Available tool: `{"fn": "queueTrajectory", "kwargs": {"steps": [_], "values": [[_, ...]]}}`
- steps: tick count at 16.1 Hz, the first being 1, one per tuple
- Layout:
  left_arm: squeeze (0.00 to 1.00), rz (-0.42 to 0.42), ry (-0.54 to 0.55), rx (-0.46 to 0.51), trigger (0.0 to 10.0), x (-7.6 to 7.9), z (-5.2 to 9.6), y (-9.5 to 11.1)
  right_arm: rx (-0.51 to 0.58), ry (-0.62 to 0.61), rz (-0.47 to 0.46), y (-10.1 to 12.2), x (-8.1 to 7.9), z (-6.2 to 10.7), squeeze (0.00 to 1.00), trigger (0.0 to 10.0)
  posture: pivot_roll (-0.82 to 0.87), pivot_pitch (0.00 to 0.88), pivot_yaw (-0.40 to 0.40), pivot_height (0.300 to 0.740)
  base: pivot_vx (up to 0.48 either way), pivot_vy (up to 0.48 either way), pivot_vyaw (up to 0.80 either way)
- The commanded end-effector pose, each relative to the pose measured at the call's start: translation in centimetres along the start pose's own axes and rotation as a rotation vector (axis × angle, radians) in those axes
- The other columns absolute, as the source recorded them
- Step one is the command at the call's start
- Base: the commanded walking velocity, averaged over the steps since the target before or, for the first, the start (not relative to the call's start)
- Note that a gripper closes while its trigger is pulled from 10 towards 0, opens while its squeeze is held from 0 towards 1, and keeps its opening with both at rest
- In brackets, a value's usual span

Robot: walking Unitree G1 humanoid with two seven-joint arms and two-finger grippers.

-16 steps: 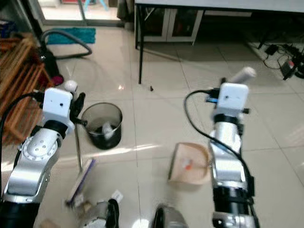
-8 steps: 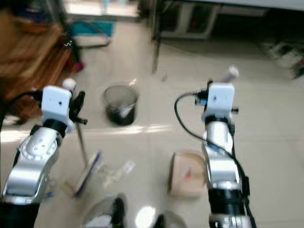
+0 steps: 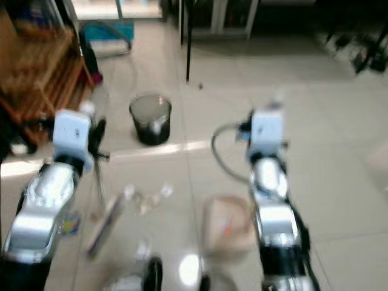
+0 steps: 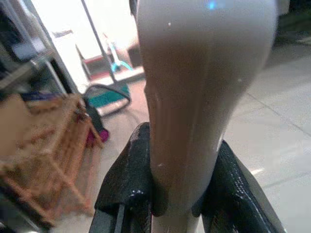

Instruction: Sweep floor

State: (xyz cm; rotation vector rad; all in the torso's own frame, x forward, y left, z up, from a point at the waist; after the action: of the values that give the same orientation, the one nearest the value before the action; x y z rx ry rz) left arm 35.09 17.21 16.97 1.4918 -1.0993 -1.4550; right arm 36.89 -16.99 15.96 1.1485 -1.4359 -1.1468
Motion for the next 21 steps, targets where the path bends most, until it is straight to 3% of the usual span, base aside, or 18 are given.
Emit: {"fn": "queueTrajectory", "kwargs": {"steps": [1,3,6,9,14,17,21], "values": [[0.0,-0.005,0.033,0.014,10.0,-0.8,-0.2,0.5,0.01,-0.004,0.0,0.5,0.3,-0.1,0.0,10.0,-0.01,0.127,-0.015,0.74,0.0,0.0,0.0],[0.0,-0.012,0.018,0.017,10.0,-0.3,-0.1,0.5,-0.06,0.027,-0.083,-1.1,-0.6,0.3,0.0,10.0,-0.01,0.119,-0.014,0.74,0.0,0.0,0.0],[0.0,-0.006,0.014,0.018,10.0,-0.1,0.0,0.3,-0.085,0.075,-0.046,-1.7,-1.6,0.4,0.0,10.0,0.0,0.114,-0.014,0.74,0.0,0.0,0.0],[0.0,0.012,0.026,0.019,10.0,0.1,0.0,0.0,-0.102,0.102,-0.037,-2.0,-2.3,0.4,0.0,10.0,0.0,0.114,-0.016,0.74,0.085,0.0,0.7],[0.0,0.027,-0.012,0.022,10.0,1.3,-0.3,-1.1,-0.078,0.035,-0.017,-1.9,-1.6,-0.4,0.0,10.0,0.0,0.13,-0.014,0.74,0.283,0.0,0.16],[0.0,0.032,-0.008,0.014,10.0,1.4,-0.4,-1.7,-0.062,0.033,-0.017,-1.8,-1.6,-0.5,0.0,10.0,0.0,0.138,-0.017,0.74,0.294,0.0,0.0],[0.0,0.087,0.043,0.075,10.0,0.9,-0.8,-1.5,-0.007,-0.016,-0.044,-1.4,-0.9,-0.7,0.0,10.0,0.0,0.16,-0.022,0.74,0.0,0.0,0.0]]}}
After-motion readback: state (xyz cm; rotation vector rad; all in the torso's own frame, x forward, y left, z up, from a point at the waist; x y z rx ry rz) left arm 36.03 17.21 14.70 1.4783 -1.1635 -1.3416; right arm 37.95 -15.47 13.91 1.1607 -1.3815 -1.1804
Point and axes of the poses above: a point about 5 cm out from each wrist's last joint towards the gripper, its own z axis pointing back from the gripper into the wrist, its own y axis along the axis of the wrist's last joint, x = y × z, the point moved 6 cm from there along -z, pointing out of the wrist towards the gripper, and after that the axes turned 2 degrees about -z, right-handed, at the moved point
